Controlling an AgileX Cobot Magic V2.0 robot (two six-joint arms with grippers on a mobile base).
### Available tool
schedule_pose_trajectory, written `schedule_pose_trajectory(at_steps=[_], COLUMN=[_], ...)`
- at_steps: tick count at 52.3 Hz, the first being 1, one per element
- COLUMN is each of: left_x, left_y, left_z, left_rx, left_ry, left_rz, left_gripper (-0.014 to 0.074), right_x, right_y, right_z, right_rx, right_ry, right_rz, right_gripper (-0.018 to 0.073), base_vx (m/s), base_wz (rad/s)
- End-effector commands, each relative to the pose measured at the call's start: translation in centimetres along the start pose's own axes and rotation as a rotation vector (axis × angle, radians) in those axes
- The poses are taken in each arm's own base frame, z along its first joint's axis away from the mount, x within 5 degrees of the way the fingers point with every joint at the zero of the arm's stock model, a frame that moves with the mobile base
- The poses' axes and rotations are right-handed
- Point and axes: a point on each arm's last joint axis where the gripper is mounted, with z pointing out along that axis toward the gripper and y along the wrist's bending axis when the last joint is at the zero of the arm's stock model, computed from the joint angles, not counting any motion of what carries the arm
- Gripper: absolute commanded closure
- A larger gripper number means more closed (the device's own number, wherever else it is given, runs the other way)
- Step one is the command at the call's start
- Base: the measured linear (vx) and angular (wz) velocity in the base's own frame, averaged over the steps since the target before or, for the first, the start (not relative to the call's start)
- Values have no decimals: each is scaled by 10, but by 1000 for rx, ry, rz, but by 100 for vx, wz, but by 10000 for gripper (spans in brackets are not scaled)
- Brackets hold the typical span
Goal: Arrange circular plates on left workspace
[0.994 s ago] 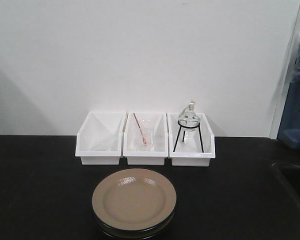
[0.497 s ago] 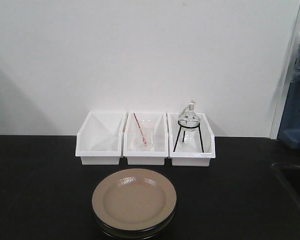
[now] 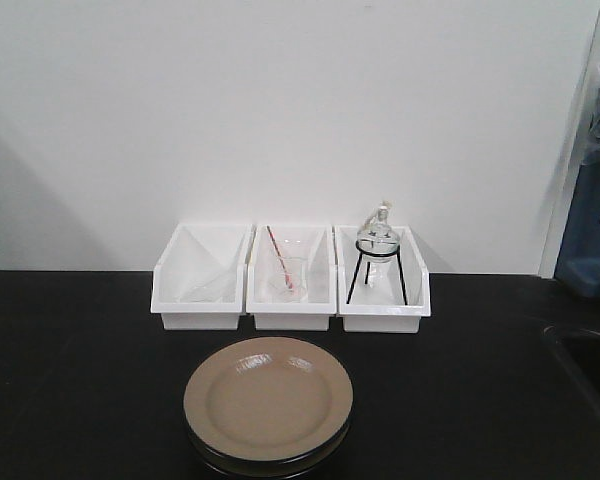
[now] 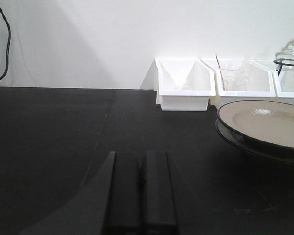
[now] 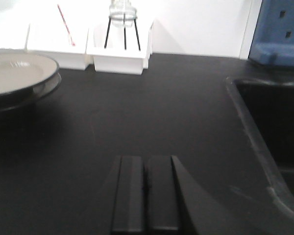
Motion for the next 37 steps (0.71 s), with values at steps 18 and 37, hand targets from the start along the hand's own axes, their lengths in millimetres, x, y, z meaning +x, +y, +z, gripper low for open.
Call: schedule_pose_trajectory(at_steps=[18, 37], left_x=[-2, -2], left_y=[0, 0], left_z=[0, 0], left_rx=[0, 0], left_ry=[-80, -80], left_rz=[-6, -6], left_gripper=[594, 594], right_x=[-2, -2], right_y=[-1, -1], right_z=[-5, -5], right_rx=[21, 21], right_ry=[-115, -115], right_rz=[-15, -15], right_gripper=[564, 564], base_vx=[0, 0], base_wz=[0, 0])
